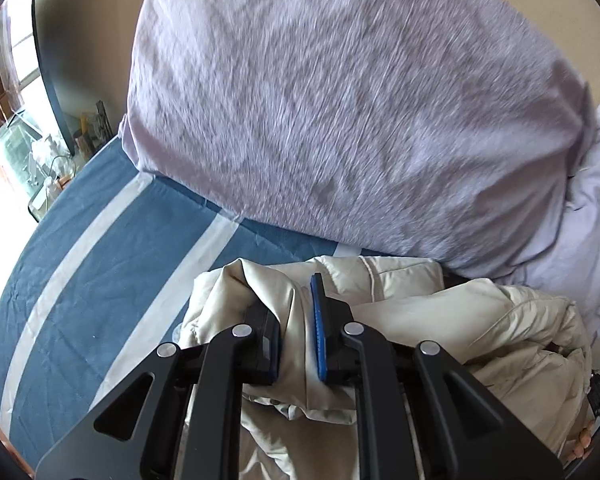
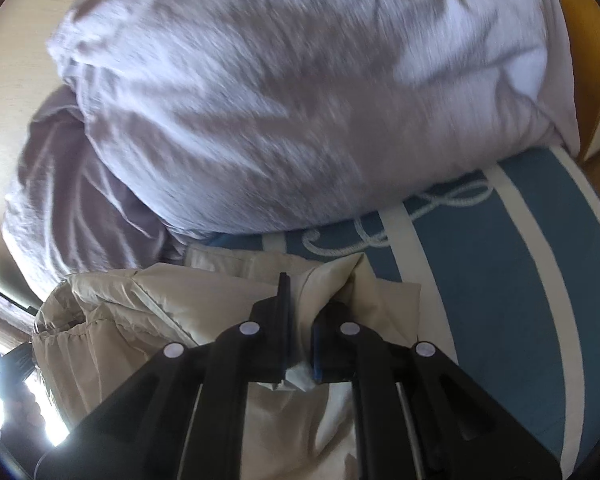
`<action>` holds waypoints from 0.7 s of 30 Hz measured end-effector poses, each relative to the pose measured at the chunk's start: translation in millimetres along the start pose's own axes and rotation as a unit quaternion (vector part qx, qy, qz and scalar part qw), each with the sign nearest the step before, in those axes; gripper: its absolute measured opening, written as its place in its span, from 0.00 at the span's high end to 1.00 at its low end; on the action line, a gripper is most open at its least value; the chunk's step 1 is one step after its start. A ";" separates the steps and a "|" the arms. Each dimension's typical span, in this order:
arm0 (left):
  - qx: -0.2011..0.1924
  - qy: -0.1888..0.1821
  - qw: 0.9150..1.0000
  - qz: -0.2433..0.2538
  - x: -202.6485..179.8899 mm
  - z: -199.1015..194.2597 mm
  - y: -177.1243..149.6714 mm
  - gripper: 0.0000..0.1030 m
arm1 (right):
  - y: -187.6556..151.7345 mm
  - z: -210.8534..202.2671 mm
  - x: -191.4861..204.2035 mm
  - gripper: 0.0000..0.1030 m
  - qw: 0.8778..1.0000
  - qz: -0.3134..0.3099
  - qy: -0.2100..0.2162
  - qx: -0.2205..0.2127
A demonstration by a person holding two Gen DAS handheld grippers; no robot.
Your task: Fold large clothes
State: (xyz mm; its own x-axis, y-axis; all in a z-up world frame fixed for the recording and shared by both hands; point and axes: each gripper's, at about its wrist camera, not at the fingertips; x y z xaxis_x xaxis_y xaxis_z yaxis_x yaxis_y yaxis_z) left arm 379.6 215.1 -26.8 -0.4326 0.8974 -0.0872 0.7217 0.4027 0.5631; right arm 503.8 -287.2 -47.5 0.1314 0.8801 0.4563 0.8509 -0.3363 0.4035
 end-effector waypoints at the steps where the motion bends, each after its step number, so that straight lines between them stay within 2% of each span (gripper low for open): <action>1: 0.003 0.004 1.000 -0.001 -1.1 3.4 -0.5 0.86 | -0.9 2.9 -0.5 0.90 1.000 0.002 -0.006 0.002; 3: 0.008 0.010 1.000 -0.005 -2.4 9.6 -1.4 0.84 | -1.9 4.8 0.2 0.86 1.000 0.004 -0.013 0.005; 6: 0.015 0.006 1.000 -0.014 -2.1 14.2 0.1 0.72 | -1.2 0.9 3.8 0.81 1.000 0.000 -0.021 0.003; 8: 0.012 -0.003 1.000 -0.019 -1.8 10.5 4.1 0.54 | -0.5 -5.9 6.7 0.75 1.000 -0.003 -0.022 -0.004; 9: 0.006 -0.003 1.000 -0.019 -2.5 6.9 6.7 0.49 | -0.5 -10.5 7.1 0.71 1.000 0.000 -0.019 -0.010; 10: 0.000 -0.003 1.000 -0.017 -3.2 4.2 8.8 0.37 | 0.0 -15.9 6.8 0.68 1.000 0.006 -0.015 -0.016; 11: -0.014 0.005 1.000 -0.012 -4.9 -2.7 12.4 0.25 | 0.0 -19.5 5.9 0.63 1.000 0.010 -0.013 -0.022; 12: -0.026 0.014 1.000 -0.006 -6.7 -7.4 15.1 0.22 | 0.4 -23.9 5.3 0.54 0.999 0.014 -0.014 -0.030; 13: -0.038 0.022 0.999 0.002 -8.8 -13.3 17.8 0.20 | 0.0 -30.8 5.9 0.49 0.999 0.015 -0.021 -0.047; 15: -0.044 0.022 0.999 0.016 -13.0 -20.1 19.8 0.20 | -0.2 -40.5 9.1 0.47 0.998 0.011 -0.019 -0.063; 18: -0.046 0.014 0.998 0.027 -19.6 -27.2 11.4 0.20 | -7.1 -45.2 20.8 0.47 0.999 -0.001 0.000 -0.052; 21: -0.042 -0.001 0.999 0.033 -26.5 -30.9 -5.4 0.20 | -21.2 -39.5 45.1 0.47 0.999 -0.027 0.025 -0.022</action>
State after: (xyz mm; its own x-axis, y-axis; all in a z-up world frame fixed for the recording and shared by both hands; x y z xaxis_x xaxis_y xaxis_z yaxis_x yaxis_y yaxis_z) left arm 370.4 183.6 -2.1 -0.3844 0.9219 -0.0480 0.7005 0.3252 0.6352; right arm 471.6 -253.6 -4.2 0.0585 0.8801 0.4712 0.8325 -0.3035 0.4634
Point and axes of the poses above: each gripper's, at about its wrist camera, not at the fingertips, and z roughly the way its jaws point, x to its left, y to its top, and after that the axes turned 10 degrees about z, right-handed
